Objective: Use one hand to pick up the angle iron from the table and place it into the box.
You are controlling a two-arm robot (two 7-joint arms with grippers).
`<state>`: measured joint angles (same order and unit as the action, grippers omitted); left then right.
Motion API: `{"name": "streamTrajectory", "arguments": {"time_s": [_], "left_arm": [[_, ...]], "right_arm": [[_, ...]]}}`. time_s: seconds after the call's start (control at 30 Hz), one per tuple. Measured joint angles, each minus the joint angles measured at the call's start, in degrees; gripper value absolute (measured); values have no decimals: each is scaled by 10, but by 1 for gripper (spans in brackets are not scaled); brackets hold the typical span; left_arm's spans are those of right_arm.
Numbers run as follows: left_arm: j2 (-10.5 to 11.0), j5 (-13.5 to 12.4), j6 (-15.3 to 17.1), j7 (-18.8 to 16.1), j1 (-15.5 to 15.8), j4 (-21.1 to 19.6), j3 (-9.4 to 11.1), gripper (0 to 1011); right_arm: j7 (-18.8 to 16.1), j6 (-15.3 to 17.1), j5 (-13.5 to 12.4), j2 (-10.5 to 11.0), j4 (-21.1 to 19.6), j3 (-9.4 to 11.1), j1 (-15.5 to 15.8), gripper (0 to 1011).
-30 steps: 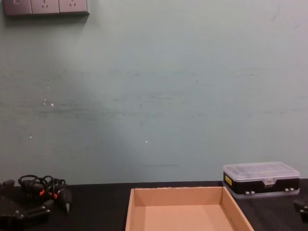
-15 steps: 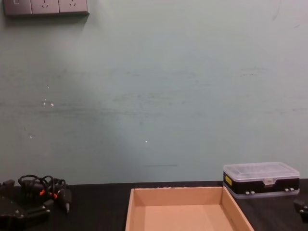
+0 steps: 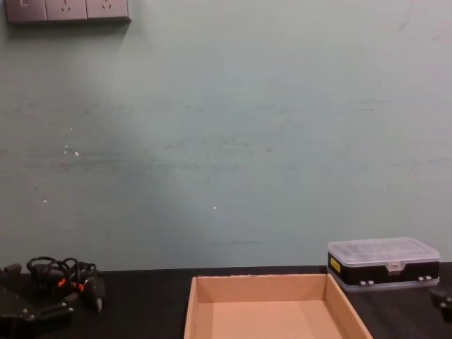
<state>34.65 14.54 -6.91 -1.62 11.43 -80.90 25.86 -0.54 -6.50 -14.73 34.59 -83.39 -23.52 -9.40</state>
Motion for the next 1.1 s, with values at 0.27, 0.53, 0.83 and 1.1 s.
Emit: {"name": "streamTrajectory", "arguments": {"time_s": [0.27, 0.53, 0.83, 1.1], "left_arm": [[0, 0, 0, 0, 0, 0, 0, 1000], [0, 0, 0, 0, 0, 0, 0, 1000], [0, 0, 0, 0, 0, 0, 0, 1000], [0, 0, 0, 0, 0, 0, 0, 1000]], "right_arm": [[-29, 18, -40, 20, -70, 34, 37, 1002], [-88, 80, -119, 55, -151, 78, 81, 1003], [-167, 138, -167, 110, -236, 112, 128, 1003], [-200, 180, -181, 122, -253, 111, 144, 1002]]}}
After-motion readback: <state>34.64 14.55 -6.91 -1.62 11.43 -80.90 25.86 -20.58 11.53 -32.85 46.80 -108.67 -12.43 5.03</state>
